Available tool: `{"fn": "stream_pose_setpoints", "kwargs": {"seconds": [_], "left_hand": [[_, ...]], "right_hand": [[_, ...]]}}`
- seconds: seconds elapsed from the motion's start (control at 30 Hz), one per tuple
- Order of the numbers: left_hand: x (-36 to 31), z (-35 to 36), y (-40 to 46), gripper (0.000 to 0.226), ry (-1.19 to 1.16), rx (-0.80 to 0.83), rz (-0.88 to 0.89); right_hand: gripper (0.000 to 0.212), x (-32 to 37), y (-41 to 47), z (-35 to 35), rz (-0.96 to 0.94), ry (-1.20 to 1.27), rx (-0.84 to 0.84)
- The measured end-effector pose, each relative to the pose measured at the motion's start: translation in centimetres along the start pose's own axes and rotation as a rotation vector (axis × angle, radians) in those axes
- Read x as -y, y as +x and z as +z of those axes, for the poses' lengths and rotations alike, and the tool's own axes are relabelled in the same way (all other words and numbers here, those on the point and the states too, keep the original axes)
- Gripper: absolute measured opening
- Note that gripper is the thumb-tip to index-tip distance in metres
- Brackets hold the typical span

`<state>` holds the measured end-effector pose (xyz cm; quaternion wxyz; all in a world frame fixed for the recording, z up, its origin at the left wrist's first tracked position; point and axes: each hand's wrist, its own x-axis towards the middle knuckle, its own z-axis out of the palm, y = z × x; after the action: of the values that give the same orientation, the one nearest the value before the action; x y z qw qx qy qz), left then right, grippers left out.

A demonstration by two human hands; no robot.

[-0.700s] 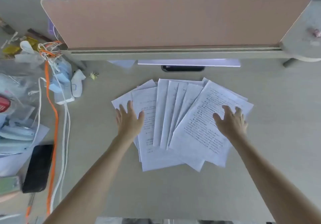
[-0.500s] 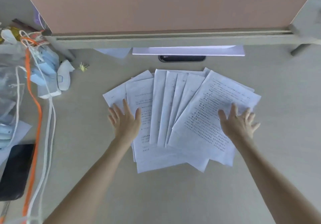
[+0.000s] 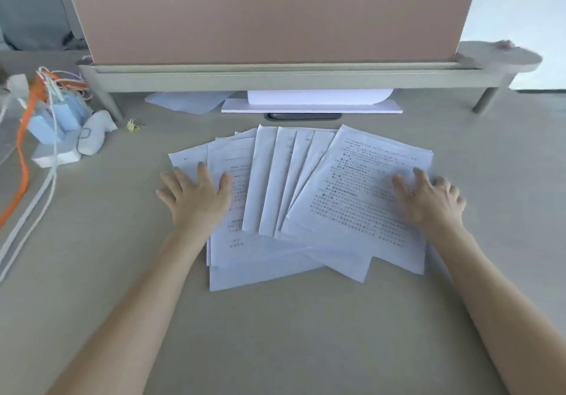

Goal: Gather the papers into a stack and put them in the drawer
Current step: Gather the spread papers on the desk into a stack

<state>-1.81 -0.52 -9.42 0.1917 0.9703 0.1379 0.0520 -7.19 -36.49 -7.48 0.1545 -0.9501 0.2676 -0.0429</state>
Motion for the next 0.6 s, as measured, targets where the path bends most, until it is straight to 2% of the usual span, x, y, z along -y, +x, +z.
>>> {"fn": "stream_pose_setpoints", "kwargs": {"seconds": [0.1, 0.17, 0.27, 0.33, 0.43, 0.6], "left_hand": [[0.4, 0.2, -0.3, 0.07, 0.013, 0.021, 0.03], [0.6, 0.3, -0.8, 0.064, 0.007, -0.004, 0.083], [0.0, 0.1, -0.6, 0.054, -0.08, 0.011, 0.109], [-0.5, 0.5, 0.1, 0.056, -0.13, 0.041, 0.155], [-1.4, 1.2, 1.4, 0.066, -0.143, 0.083, 0.194], [-3.2, 1.2, 3.0, 0.071, -0.279, 0.173, 0.216]], "right_hand": [[0.07, 0.1, -0.1, 1.0, -0.043, -0.085, 0.04], [0.066, 0.5, -0.3, 1.7, -0.088, -0.126, 0.037], [0.062, 1.4, 0.0, 2.2, -0.141, -0.156, 0.029], [0.062, 2.1, 0.6, 2.5, -0.193, -0.148, 0.026], [0.063, 3.5, 1.8, 3.0, -0.273, -0.061, 0.047], [0.052, 5.6, 3.9, 3.1, -0.352, 0.216, 0.106]]}}
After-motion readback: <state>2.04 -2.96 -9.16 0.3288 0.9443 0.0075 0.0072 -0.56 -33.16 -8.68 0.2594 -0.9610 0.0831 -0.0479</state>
